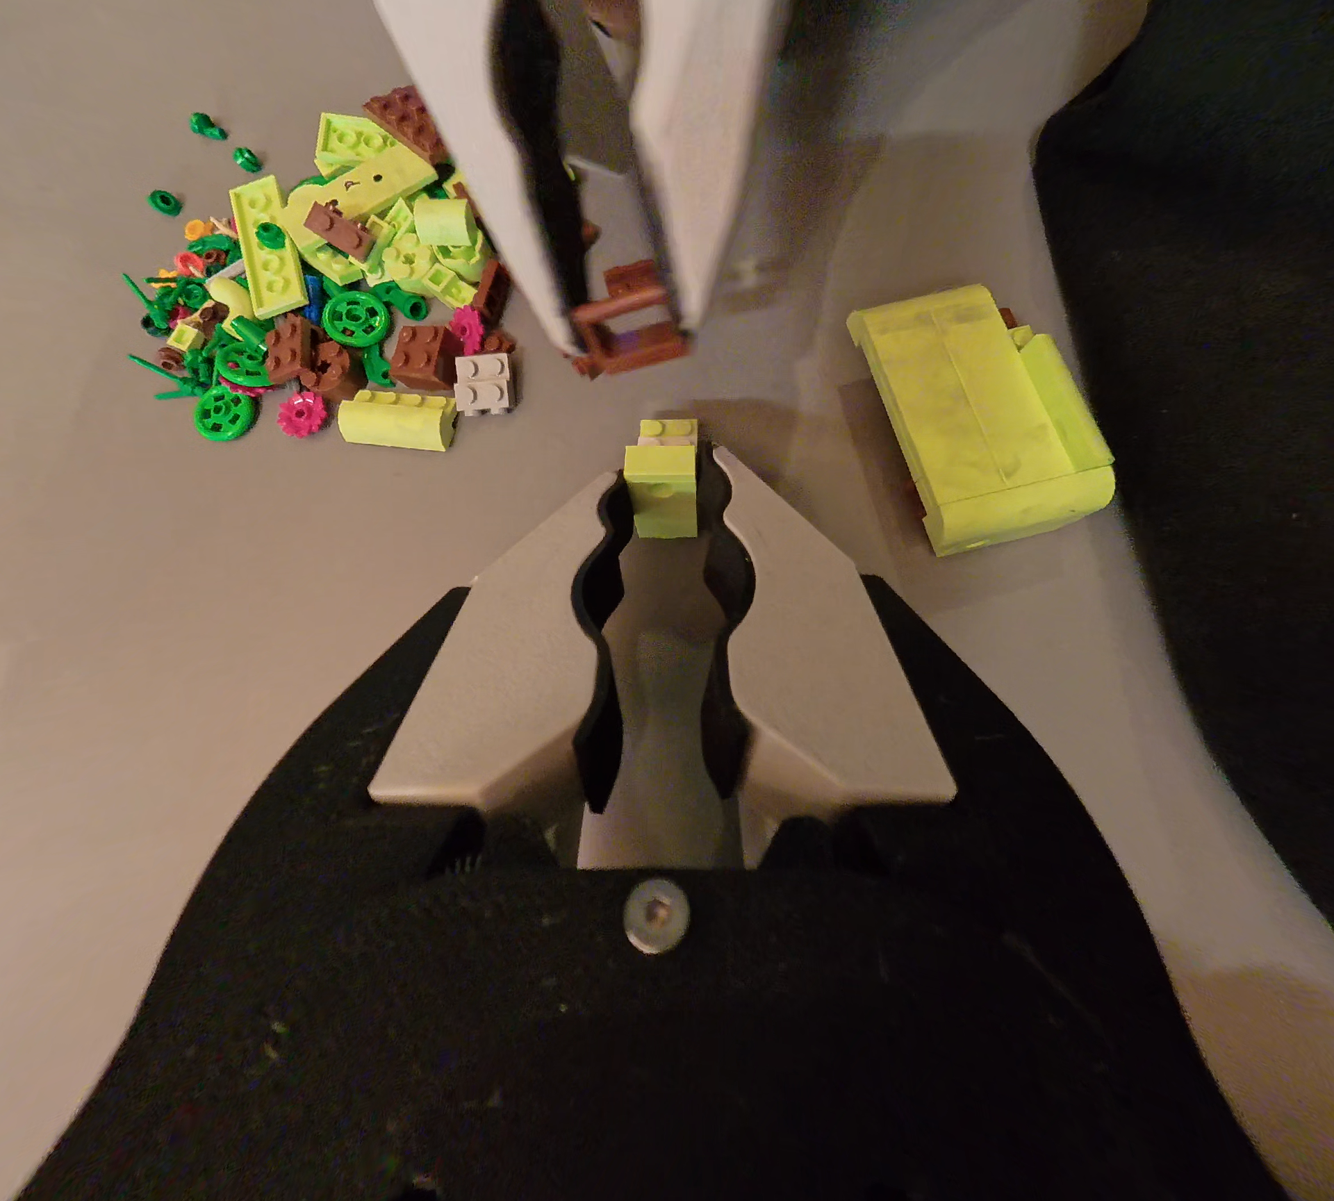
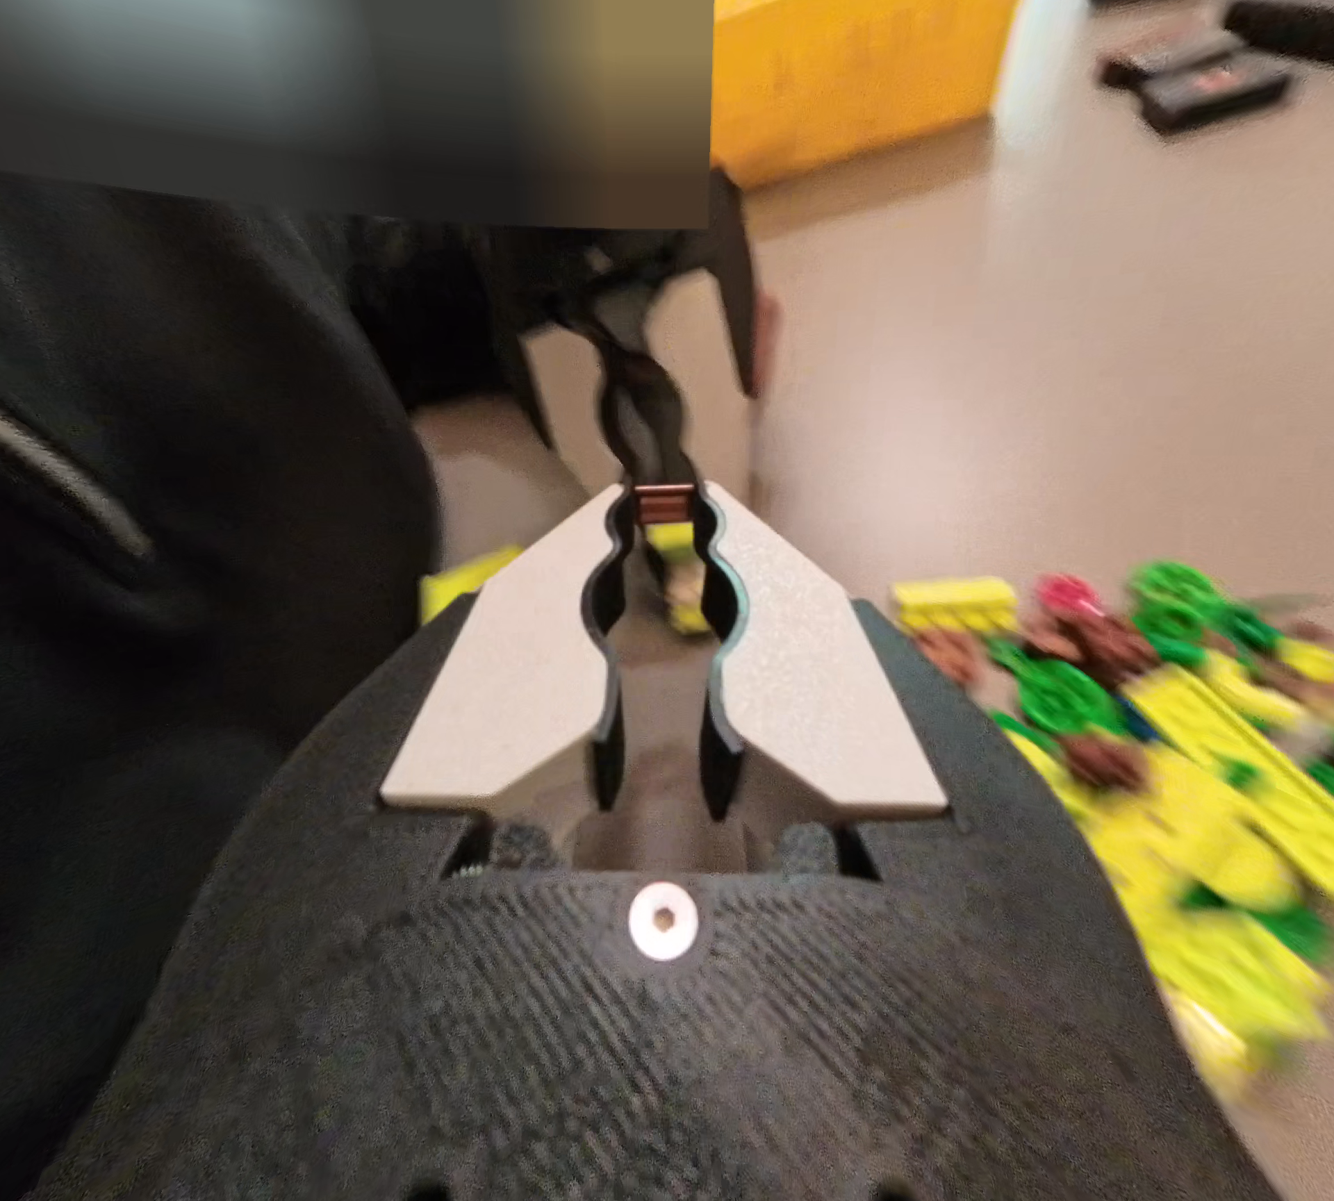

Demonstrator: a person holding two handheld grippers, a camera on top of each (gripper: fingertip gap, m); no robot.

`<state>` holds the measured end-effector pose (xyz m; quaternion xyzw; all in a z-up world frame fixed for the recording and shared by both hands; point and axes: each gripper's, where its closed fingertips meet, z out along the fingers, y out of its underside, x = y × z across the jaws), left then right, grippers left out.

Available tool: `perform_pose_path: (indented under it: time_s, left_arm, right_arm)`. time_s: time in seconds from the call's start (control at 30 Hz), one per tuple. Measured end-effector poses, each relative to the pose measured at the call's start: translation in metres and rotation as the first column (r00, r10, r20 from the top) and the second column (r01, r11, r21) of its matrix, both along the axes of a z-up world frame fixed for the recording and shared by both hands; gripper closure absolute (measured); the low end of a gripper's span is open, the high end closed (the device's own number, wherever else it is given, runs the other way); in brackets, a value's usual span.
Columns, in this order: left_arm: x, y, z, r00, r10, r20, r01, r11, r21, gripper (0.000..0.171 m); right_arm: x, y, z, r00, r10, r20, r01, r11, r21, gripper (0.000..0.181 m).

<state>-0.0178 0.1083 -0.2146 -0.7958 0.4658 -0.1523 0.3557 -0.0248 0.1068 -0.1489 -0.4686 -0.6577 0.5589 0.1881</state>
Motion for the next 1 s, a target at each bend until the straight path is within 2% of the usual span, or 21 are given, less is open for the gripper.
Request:
perform_pose_path:
  time_s: [0.1, 0.3, 0.37, 0.47, 0.57, 0.63, 0.73, 0.87, 1.0]
  left_arm:
    - [0.000, 0.000, 0.000, 0.999, 0.009, 0.035, -0.008, 1.000, -0.017, 0.154]
    - [0.000, 0.001, 0.002, 0.996, 0.007, 0.090, -0.004, 0.999, -0.032, 0.155]
    - [-0.002, 0.005, 0.002, 0.994, 0.039, 0.105, -0.034, 0.998, -0.048, 0.155]
    - [-0.006, 0.012, 0.014, 0.978, 0.087, 0.190, -0.078, 0.996, -0.053, 0.155]
    - [-0.012, 0.021, 0.030, 0.934, 0.163, 0.317, -0.140, 0.986, -0.095, 0.156]
    - [-0.016, 0.026, 0.040, 0.886, 0.210, 0.413, -0.165, 0.976, -0.142, 0.156]
    - [-0.015, 0.026, 0.052, 0.806, 0.237, 0.542, -0.132, 0.965, -0.226, 0.155]
    - [-0.012, 0.026, 0.058, 0.737, 0.261, 0.624, -0.085, 0.951, -0.298, 0.156]
    - [-0.008, 0.026, 0.059, 0.694, 0.287, 0.660, -0.044, 0.932, -0.359, 0.156]
  right_arm:
    - [0.000, 0.037, -0.021, 0.985, -0.168, 0.039, 0.156, 0.964, 0.216, 0.167]
    - [0.002, 0.083, -0.039, 0.926, -0.373, 0.060, 0.317, 0.854, 0.412, 0.168]
    - [0.002, 0.090, -0.041, 0.912, -0.408, 0.034, 0.347, 0.814, 0.465, 0.158]
    - [0.000, 0.088, -0.031, 0.912, -0.409, -0.018, 0.371, 0.807, 0.459, 0.140]
    - [-0.002, 0.077, -0.016, 0.929, -0.362, -0.082, 0.362, 0.835, 0.415, 0.139]
    - [-0.002, 0.066, -0.010, 0.942, -0.318, -0.109, 0.335, 0.859, 0.387, 0.140]
    - [-0.004, 0.051, -0.010, 0.957, -0.270, -0.103, 0.289, 0.883, 0.370, 0.139]
    - [-0.007, 0.032, -0.009, 0.972, -0.213, -0.098, 0.234, 0.919, 0.318, 0.141]
    - [-0.007, 0.025, -0.008, 0.975, -0.192, -0.111, 0.218, 0.919, 0.329, 0.159]
